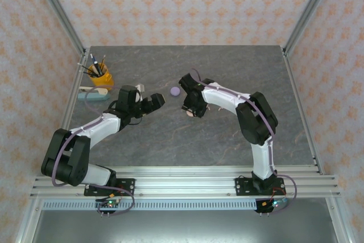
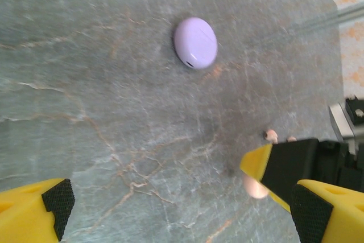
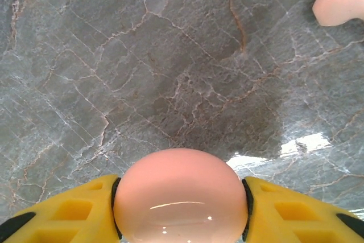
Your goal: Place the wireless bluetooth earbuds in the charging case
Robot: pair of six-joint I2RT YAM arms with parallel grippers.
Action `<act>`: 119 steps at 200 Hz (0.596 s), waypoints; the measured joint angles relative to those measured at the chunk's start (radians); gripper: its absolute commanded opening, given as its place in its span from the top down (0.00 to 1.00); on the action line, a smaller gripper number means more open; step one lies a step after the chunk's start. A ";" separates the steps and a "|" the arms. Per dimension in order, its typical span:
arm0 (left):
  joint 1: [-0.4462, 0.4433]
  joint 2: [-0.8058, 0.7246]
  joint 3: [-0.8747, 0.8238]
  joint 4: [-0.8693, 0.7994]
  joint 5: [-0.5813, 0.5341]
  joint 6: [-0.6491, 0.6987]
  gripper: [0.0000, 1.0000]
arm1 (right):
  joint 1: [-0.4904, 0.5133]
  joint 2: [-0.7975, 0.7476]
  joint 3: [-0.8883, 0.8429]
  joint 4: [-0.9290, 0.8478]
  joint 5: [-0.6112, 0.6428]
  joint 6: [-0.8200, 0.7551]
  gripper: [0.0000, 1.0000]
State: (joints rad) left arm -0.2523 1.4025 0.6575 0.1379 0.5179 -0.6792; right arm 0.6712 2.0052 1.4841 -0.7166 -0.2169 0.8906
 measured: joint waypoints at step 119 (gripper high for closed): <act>-0.127 0.105 -0.132 0.342 0.001 0.003 0.02 | -0.027 0.000 -0.002 0.083 -0.100 0.092 0.51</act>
State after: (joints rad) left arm -0.3794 1.5074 0.5259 0.4801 0.5190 -0.6765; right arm 0.6441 2.0048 1.4826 -0.6338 -0.3172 0.9829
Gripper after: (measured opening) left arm 0.992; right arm 0.492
